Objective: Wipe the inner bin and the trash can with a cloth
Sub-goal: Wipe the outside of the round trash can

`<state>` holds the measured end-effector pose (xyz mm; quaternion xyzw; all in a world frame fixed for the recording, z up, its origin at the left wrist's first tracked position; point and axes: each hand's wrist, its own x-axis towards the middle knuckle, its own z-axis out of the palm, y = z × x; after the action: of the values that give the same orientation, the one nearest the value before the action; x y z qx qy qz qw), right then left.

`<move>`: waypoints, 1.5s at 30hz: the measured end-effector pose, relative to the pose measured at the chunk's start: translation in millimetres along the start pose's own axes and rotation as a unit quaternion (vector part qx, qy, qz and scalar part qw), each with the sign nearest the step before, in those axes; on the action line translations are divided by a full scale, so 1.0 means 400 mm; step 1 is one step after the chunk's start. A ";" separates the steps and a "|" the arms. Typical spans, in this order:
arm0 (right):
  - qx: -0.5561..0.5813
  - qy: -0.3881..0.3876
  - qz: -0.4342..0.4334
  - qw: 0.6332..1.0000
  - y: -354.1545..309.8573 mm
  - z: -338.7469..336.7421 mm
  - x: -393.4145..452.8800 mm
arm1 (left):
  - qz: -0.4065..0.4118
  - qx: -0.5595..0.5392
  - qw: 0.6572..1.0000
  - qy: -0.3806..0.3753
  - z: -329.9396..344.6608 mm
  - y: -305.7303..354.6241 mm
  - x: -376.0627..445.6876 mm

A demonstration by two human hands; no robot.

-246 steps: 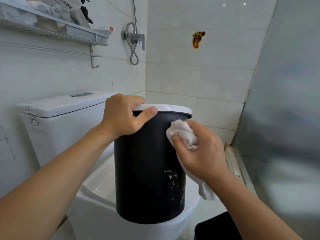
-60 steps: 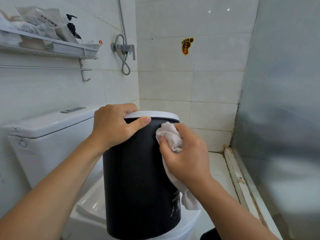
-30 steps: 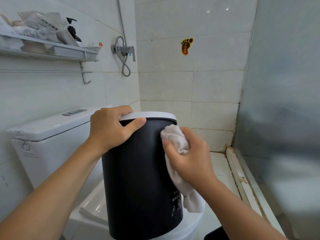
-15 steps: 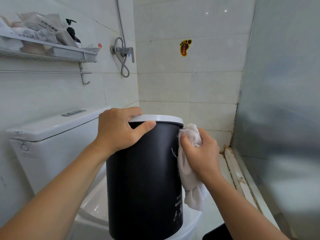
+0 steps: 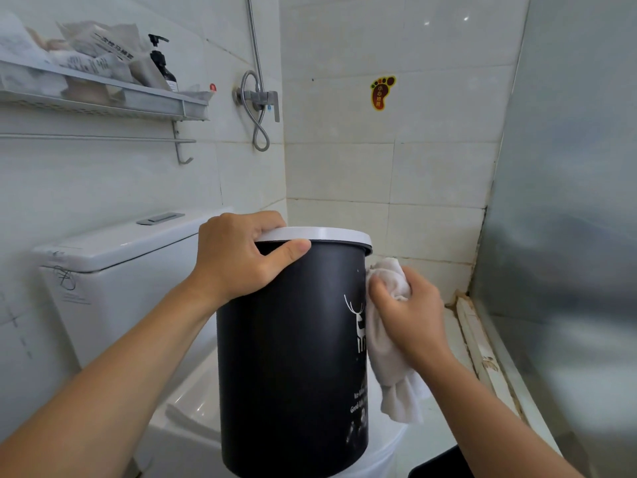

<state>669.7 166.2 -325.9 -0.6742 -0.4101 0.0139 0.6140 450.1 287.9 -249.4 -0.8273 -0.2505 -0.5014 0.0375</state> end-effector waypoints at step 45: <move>-0.002 -0.087 -0.231 0.969 -0.078 0.003 -0.097 | -0.042 0.138 0.987 -0.069 -0.022 -0.015 0.024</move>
<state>626.6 142.1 -318.8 -0.5586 -0.6067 -0.0703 0.5612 443.9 293.9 -238.1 -0.8356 -0.3535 -0.4050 0.1132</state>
